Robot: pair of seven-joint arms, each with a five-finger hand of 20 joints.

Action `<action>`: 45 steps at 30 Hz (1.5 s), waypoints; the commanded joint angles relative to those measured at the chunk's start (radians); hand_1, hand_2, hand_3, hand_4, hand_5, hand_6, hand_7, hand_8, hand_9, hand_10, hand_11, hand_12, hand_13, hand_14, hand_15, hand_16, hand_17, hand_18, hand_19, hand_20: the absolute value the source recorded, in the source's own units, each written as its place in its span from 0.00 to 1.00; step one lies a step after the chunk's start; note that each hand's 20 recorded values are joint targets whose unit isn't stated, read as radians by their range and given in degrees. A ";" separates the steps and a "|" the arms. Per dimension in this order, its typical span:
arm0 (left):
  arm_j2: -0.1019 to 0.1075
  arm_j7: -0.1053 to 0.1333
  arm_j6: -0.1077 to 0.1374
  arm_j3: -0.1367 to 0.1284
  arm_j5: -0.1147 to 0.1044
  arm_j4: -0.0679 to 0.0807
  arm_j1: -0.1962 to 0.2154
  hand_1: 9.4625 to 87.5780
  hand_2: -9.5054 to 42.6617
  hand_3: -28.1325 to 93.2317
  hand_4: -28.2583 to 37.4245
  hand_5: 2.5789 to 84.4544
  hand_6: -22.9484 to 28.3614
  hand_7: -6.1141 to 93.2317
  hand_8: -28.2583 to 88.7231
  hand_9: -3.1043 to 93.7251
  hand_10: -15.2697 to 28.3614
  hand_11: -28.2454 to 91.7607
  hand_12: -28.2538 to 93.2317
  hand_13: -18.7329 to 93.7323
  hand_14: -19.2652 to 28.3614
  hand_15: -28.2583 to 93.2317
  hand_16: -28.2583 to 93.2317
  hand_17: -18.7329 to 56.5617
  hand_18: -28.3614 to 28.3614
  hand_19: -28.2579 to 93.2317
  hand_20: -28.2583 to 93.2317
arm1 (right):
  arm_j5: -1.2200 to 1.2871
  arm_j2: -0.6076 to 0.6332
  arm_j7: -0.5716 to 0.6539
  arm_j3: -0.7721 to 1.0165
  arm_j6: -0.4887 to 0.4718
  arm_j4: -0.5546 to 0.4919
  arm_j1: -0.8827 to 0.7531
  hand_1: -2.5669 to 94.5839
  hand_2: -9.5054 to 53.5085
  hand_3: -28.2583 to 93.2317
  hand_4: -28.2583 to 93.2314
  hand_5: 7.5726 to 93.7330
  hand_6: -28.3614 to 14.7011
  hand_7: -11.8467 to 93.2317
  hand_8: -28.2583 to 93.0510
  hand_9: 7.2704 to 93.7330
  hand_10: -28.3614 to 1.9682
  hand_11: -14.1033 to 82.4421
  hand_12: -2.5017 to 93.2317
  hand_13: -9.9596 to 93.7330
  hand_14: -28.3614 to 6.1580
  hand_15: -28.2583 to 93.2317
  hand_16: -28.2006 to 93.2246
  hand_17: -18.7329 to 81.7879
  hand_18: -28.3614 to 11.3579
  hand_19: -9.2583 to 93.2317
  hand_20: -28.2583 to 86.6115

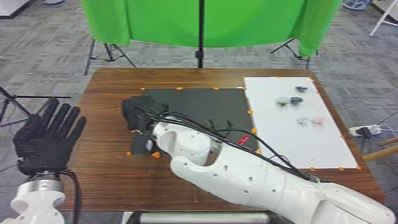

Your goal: Arrange flowers

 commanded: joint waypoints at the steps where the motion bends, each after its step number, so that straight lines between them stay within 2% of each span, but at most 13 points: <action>1: 0.001 -0.011 0.001 0.000 -0.003 0.005 0.005 0.22 0.45 0.90 0.01 0.48 0.61 0.14 0.18 0.36 0.65 0.35 0.32 0.40 0.67 0.43 0.21 0.20 0.72 0.42 0.35 | 0.008 -0.006 0.074 0.019 -0.069 -0.020 -0.022 0.64 0.00 0.83 0.00 0.76 0.62 0.41 0.27 0.87 0.59 0.24 0.44 0.70 0.50 0.69 0.57 0.49 0.16 0.90 0.64; 3: -0.002 -0.006 0.003 -0.003 -0.002 0.000 0.015 0.22 0.45 0.90 0.01 0.48 0.61 0.14 0.18 0.36 0.65 0.35 0.32 0.40 0.67 0.43 0.21 0.20 0.72 0.42 0.35 | 0.005 -0.004 0.083 0.013 -0.056 -0.027 -0.022 0.62 0.00 0.84 0.00 0.74 0.60 0.40 0.26 0.84 0.55 0.24 0.42 0.68 0.47 0.70 0.55 0.48 0.15 0.91 0.64; 11: 0.010 -0.004 -0.002 0.010 -0.006 0.004 0.007 0.22 0.45 0.90 0.01 0.48 0.61 0.14 0.18 0.36 0.65 0.35 0.32 0.40 0.67 0.44 0.21 0.20 0.72 0.42 0.35 | 0.035 -0.006 0.128 0.042 -0.072 -0.051 -0.028 0.51 0.00 0.90 0.00 0.69 0.59 0.32 0.19 0.73 0.45 0.38 0.24 0.66 0.40 0.76 0.46 0.47 0.14 0.91 0.63; 13: 0.010 -0.005 -0.008 0.013 -0.006 0.010 -0.001 0.22 0.45 0.90 0.01 0.48 0.61 0.14 0.18 0.36 0.65 0.35 0.32 0.40 0.67 0.44 0.21 0.20 0.72 0.42 0.35 | 0.044 0.002 0.132 0.043 -0.070 -0.063 -0.021 0.49 0.00 0.91 0.00 0.69 0.59 0.31 0.13 0.72 0.44 0.38 0.22 0.65 0.39 0.77 0.44 0.47 0.13 0.91 0.63; 18: 0.001 -0.013 -0.010 0.006 -0.003 0.016 -0.007 0.21 0.45 0.90 0.01 0.48 0.61 0.14 0.18 0.36 0.66 0.35 0.32 0.40 0.67 0.44 0.21 0.20 0.72 0.41 0.35 | 0.090 0.038 0.110 0.079 -0.056 -0.095 -0.025 0.45 0.00 0.90 0.01 0.66 0.57 0.30 0.13 0.70 0.40 0.37 0.22 0.63 0.36 0.77 0.44 0.46 0.13 0.90 0.63; 21: 0.003 -0.006 -0.010 0.002 -0.009 0.016 -0.002 0.21 0.45 0.90 0.01 0.48 0.61 0.14 0.18 0.36 0.65 0.35 0.32 0.40 0.68 0.44 0.21 0.20 0.71 0.41 0.35 | 0.125 0.058 0.062 0.130 -0.143 -0.101 -0.035 0.40 0.10 0.89 0.03 0.65 0.55 0.29 0.14 0.66 0.36 0.36 0.22 0.59 0.33 0.79 0.43 0.45 0.14 0.90 0.62; 23: 0.009 -0.014 -0.009 0.004 -0.009 0.021 -0.006 0.21 0.45 0.90 0.01 0.47 0.61 0.14 0.18 0.36 0.66 0.35 0.32 0.40 0.67 0.44 0.21 0.20 0.71 0.41 0.35 | 0.090 0.071 0.011 0.153 -0.221 -0.092 -0.041 0.36 0.18 0.90 0.03 0.61 0.53 0.27 0.14 0.59 0.32 0.34 0.21 0.53 0.30 0.79 0.42 0.42 0.16 0.89 0.62; 24: 0.001 -0.026 0.002 0.002 -0.008 0.019 0.001 0.21 0.45 0.90 0.01 0.47 0.61 0.14 0.18 0.36 0.66 0.35 0.32 0.40 0.67 0.44 0.21 0.20 0.71 0.41 0.35 | 0.037 0.063 -0.024 0.175 -0.257 -0.077 -0.065 0.33 0.22 0.90 0.03 0.58 0.53 0.27 0.14 0.53 0.29 0.33 0.21 0.49 0.28 0.80 0.41 0.40 0.17 0.89 0.63; 26: -0.001 -0.018 -0.015 0.008 -0.009 0.028 -0.017 0.20 0.46 0.90 0.00 0.47 0.61 0.14 0.18 0.36 0.65 0.35 0.32 0.40 0.67 0.44 0.21 0.20 0.71 0.42 0.35 | 0.035 0.067 -0.056 0.171 -0.286 -0.061 -0.038 0.30 0.29 0.89 0.03 0.55 0.54 0.27 0.14 0.43 0.26 0.31 0.21 0.42 0.25 0.80 0.38 0.37 0.18 0.87 0.63; 29: 0.004 -0.028 -0.010 0.019 -0.008 0.031 -0.024 0.19 0.46 0.90 0.00 0.47 0.61 0.14 0.18 0.36 0.65 0.35 0.32 0.40 0.68 0.44 0.21 0.20 0.71 0.41 0.35 | 0.035 0.049 -0.086 0.209 -0.395 -0.046 -0.049 0.25 0.41 0.88 0.02 0.51 0.57 0.27 0.14 0.36 0.31 0.28 0.20 0.34 0.25 0.74 0.35 0.32 0.19 0.83 0.63; 36: -0.001 -0.040 -0.013 0.042 -0.003 0.041 -0.059 0.19 0.46 0.90 0.00 0.47 0.61 0.14 0.18 0.36 0.65 0.35 0.32 0.40 0.67 0.43 0.21 0.20 0.71 0.41 0.35 | -0.030 0.011 -0.073 0.230 -0.486 0.003 -0.055 0.22 0.47 0.86 0.03 0.48 0.55 0.22 0.15 0.35 0.35 0.27 0.20 0.33 0.24 0.73 0.35 0.31 0.18 0.82 0.65; 44: 0.002 -0.052 -0.008 0.057 0.007 0.048 -0.074 0.19 0.46 0.90 0.00 0.47 0.61 0.14 0.18 0.36 0.65 0.35 0.32 0.40 0.67 0.43 0.21 0.20 0.71 0.41 0.35 | 0.001 0.007 0.045 0.222 -0.569 0.017 -0.055 0.22 0.45 0.86 0.03 0.46 0.57 0.21 0.15 0.37 0.27 0.29 0.22 0.33 0.21 0.77 0.36 0.32 0.17 0.84 0.66; 45: 0.001 -0.049 -0.006 0.057 0.005 0.046 -0.072 0.19 0.46 0.90 0.00 0.47 0.61 0.14 0.18 0.36 0.65 0.35 0.32 0.40 0.67 0.43 0.21 0.20 0.71 0.41 0.35 | 0.001 0.005 0.051 0.222 -0.568 0.021 -0.056 0.22 0.44 0.86 0.03 0.46 0.53 0.20 0.15 0.38 0.26 0.31 0.22 0.34 0.21 0.77 0.36 0.32 0.17 0.84 0.66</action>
